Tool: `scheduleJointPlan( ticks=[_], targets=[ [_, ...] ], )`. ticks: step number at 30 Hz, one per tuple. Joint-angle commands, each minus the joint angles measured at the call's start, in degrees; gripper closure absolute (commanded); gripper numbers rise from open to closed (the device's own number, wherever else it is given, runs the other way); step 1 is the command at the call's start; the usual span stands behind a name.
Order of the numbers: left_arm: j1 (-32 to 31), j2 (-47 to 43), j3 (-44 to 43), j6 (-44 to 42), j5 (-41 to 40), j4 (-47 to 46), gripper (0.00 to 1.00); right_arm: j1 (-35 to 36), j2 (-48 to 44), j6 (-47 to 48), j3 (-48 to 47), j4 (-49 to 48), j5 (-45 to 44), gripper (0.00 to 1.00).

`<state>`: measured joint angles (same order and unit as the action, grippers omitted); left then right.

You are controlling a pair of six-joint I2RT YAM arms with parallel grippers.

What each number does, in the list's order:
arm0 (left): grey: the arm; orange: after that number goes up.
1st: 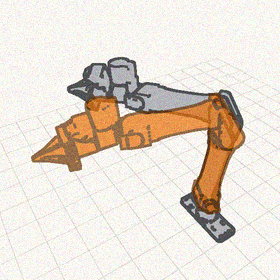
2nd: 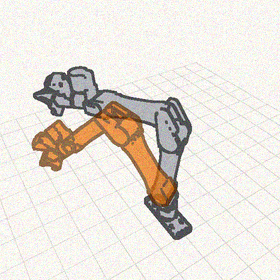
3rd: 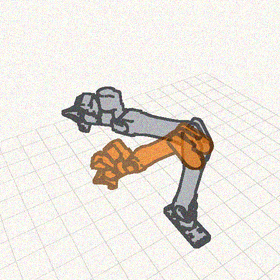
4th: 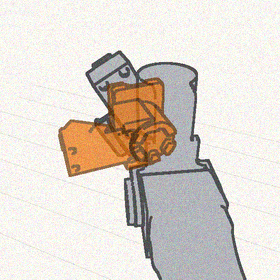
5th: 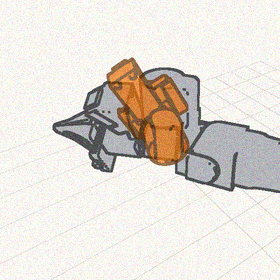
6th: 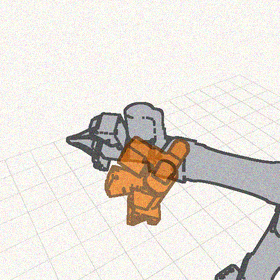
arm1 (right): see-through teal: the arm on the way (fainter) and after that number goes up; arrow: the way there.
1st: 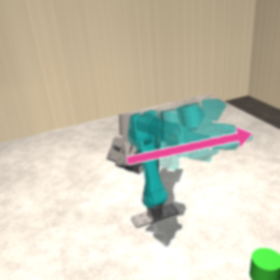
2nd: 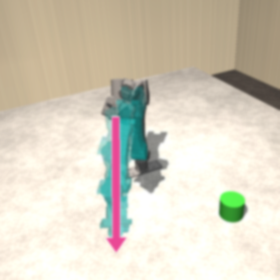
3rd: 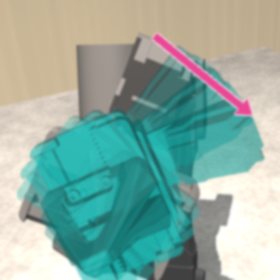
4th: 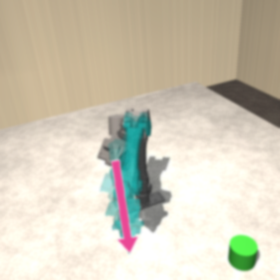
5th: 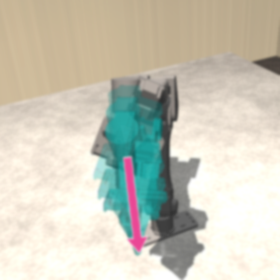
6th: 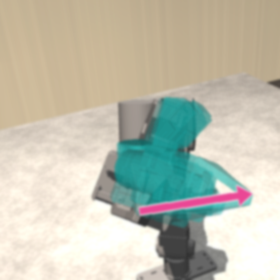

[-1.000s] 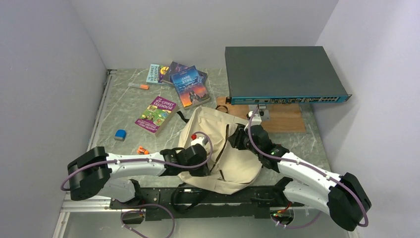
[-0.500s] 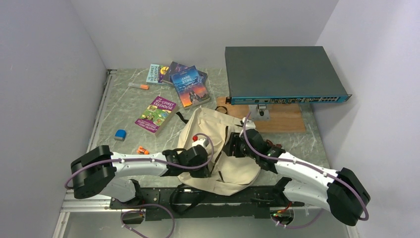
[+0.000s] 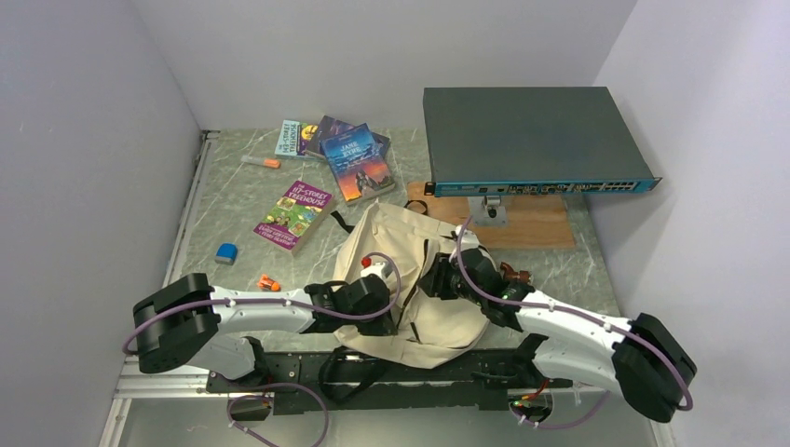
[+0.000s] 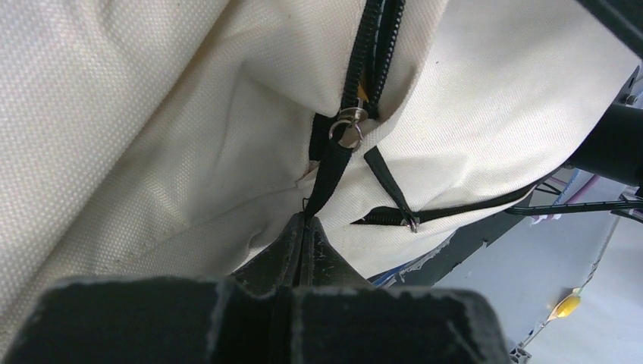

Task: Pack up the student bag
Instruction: Unzip the student bag at the center of the board.

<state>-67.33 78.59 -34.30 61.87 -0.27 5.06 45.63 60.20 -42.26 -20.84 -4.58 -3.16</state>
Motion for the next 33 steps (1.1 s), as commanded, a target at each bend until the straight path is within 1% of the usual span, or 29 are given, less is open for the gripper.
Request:
scheduleJointPlan(
  ticks=[1,5,8,10,14,15,18,21,22,25,28,31,32,33],
  targets=[
    [-0.87,-1.06,1.07,0.33,1.60,1.87,1.00,0.09,-4.68,1.21,-0.34,1.67,-2.07,0.50],
    [-0.95,-0.90,-0.10,0.31,2.03,3.01,1.00,0.27,-5.27,0.91,-2.03,2.52,-0.42,0.41],
    [-1.38,-1.15,-0.24,0.52,1.75,2.39,1.00,0.67,-1.39,1.62,-2.45,-0.55,0.07,0.40],
    [-1.40,-0.67,-0.62,0.70,1.23,2.79,1.00,0.78,1.47,2.04,-2.60,-1.54,-1.48,0.42],
    [-1.48,0.26,-1.70,0.61,2.22,3.95,1.00,0.87,2.42,1.67,-0.60,-4.38,-3.34,0.52],
    [-1.56,0.19,-1.35,0.70,2.29,3.27,1.00,0.93,2.06,2.17,0.22,-5.93,-3.31,0.58],
    [-1.49,-0.27,-0.33,1.34,1.19,3.18,1.00,0.89,0.23,3.47,1.55,-7.51,-4.74,0.82],
    [-1.49,-1.02,-0.71,1.38,0.57,5.31,1.00,0.88,-2.15,3.26,2.33,-6.33,-5.90,0.99],
    [-1.49,-2.00,-0.06,1.33,0.67,5.18,1.00,0.80,-3.86,2.74,4.44,-8.02,-5.90,1.00],
    [-1.47,-4.22,2.25,1.33,0.45,3.38,1.00,0.73,-5.96,2.59,8.39,-13.34,-6.76,1.00],
    [-1.14,-5.75,2.56,1.68,0.45,4.56,1.00,0.63,-5.85,2.23,7.52,-11.64,-7.20,1.00],
    [-0.89,-7.42,1.78,0.79,0.44,6.75,1.00,0.60,-5.67,1.68,8.23,-12.83,-6.26,1.00],
    [-0.70,-7.75,1.50,0.02,0.45,7.32,0.95,0.62,-5.52,1.66,8.94,-13.46,-5.98,1.00],
    [-0.37,-8.23,1.00,-0.87,0.45,8.65,0.84,0.64,-5.27,1.72,9.78,-14.78,-5.84,1.00]
  ],
)
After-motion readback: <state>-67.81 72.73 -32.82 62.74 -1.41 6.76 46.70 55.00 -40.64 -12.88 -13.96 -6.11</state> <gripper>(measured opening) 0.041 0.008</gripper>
